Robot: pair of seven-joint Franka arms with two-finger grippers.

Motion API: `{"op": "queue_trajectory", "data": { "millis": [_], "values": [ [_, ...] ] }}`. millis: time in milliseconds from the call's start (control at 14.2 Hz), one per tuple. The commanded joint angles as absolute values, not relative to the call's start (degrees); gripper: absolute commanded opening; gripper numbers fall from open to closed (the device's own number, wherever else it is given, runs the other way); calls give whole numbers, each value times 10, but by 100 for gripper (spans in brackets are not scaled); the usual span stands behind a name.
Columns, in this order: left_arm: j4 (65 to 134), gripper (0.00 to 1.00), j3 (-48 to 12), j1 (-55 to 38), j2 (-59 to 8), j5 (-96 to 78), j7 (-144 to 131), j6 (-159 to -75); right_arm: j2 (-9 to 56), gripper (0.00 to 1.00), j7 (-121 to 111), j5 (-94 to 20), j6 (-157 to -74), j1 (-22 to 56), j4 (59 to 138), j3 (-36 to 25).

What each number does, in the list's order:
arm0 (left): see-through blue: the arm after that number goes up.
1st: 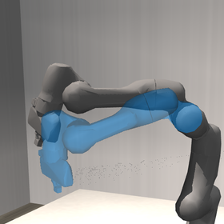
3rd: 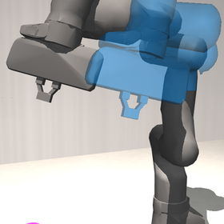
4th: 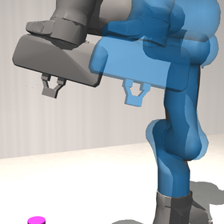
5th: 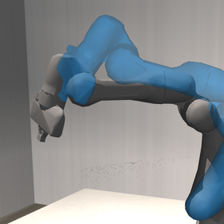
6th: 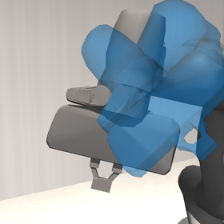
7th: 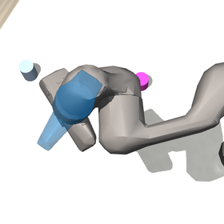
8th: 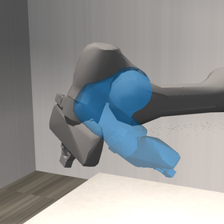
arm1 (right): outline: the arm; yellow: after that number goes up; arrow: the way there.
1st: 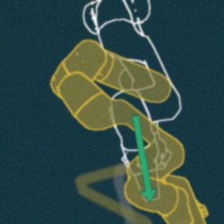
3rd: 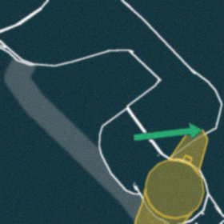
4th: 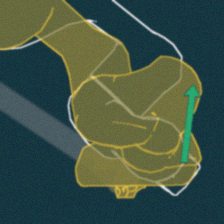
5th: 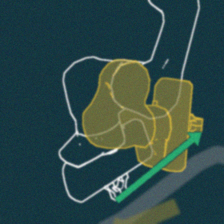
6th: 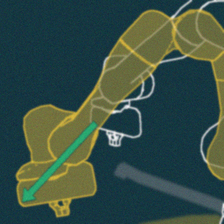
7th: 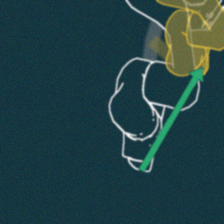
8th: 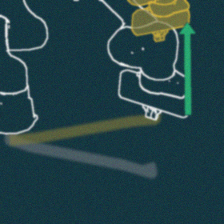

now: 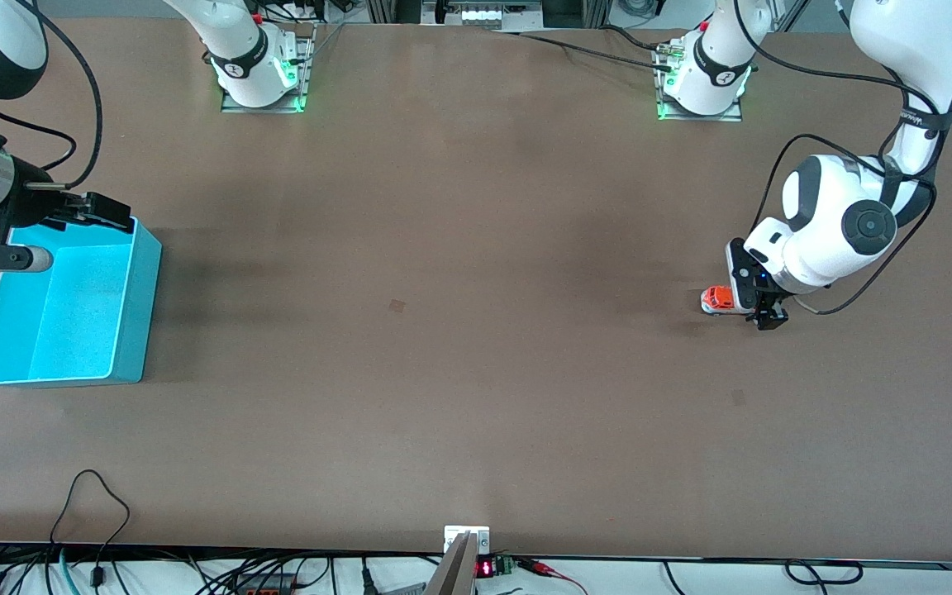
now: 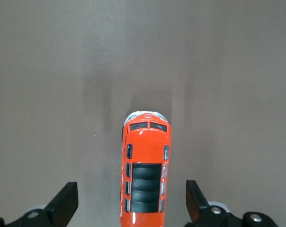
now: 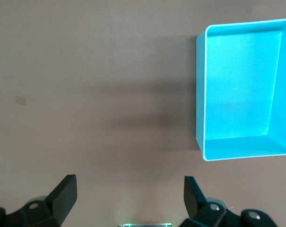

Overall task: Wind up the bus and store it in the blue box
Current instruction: 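Close the left gripper on the orange bus, pressing it onto the table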

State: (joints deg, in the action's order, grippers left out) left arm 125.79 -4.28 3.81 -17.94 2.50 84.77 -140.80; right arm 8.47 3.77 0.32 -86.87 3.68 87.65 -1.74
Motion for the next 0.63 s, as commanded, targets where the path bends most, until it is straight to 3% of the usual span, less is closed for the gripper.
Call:
{"op": "queue_trajectory", "data": {
  "millis": [0,562],
  "values": [
    [1265,100,-51,52,-195,37,878,-1434,84,100,31,3,-860,33,872,-15],
    [1290,98,-51,64,-216,36,882,-1503,84,100,26,4,-860,34,870,-15]
  ]
}}
